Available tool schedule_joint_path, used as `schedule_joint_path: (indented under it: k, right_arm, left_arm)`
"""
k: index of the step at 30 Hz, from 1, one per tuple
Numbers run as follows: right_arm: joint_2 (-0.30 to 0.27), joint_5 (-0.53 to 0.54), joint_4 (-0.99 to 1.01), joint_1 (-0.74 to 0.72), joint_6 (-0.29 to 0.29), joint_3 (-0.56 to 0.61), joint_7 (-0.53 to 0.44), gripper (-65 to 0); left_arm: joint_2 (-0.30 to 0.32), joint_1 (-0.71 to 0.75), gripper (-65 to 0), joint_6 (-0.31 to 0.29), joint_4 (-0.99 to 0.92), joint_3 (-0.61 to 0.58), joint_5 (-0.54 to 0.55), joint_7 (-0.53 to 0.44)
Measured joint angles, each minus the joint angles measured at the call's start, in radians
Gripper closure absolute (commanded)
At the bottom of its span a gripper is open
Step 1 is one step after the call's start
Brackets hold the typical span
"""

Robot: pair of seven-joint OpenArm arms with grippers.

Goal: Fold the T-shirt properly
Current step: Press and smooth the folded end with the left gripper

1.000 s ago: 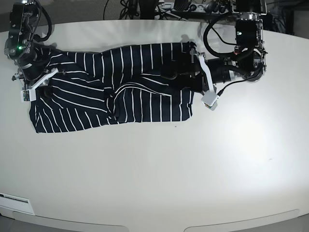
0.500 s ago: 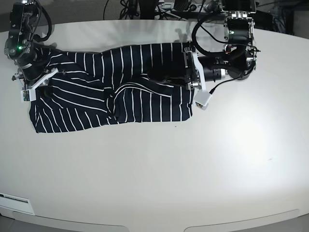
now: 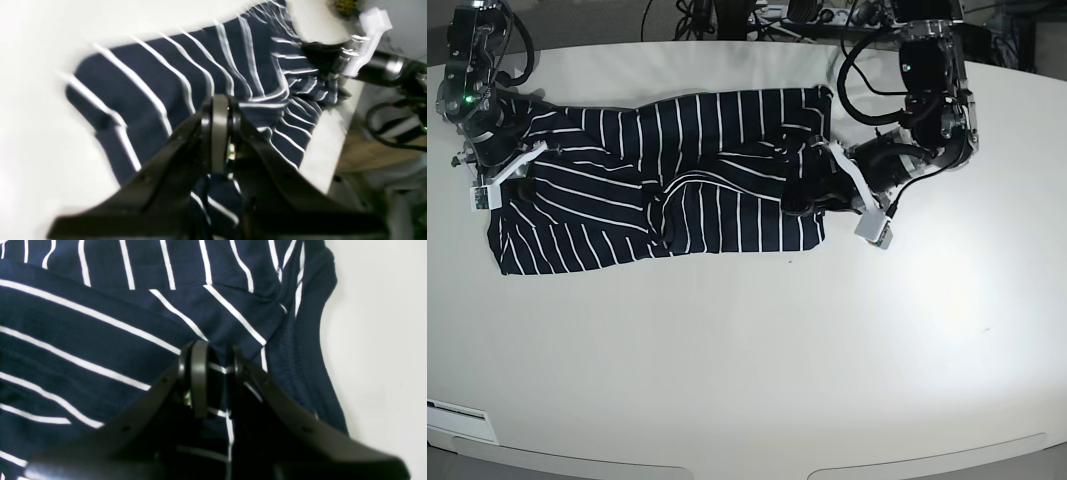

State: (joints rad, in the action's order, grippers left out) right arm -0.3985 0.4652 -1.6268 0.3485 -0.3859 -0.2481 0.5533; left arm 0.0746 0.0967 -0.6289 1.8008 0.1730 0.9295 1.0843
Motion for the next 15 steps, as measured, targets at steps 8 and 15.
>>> schedule_joint_path:
  k: [8, 15]
  right_arm:
    - [0.0, 0.003, 0.0, 0.0, 0.0, 0.0, 0.0, -13.8]
    - [0.0, 0.003, 0.0, 0.0, 0.0, 0.0, 0.0, -13.8]
  left_arm:
    - [-0.005, 0.042, -37.7, 0.024, 0.009, -0.161, -0.142, 0.017]
    - [-0.005, 0.048, -37.7, 0.071, 0.008, -0.199, -0.284, -0.042]
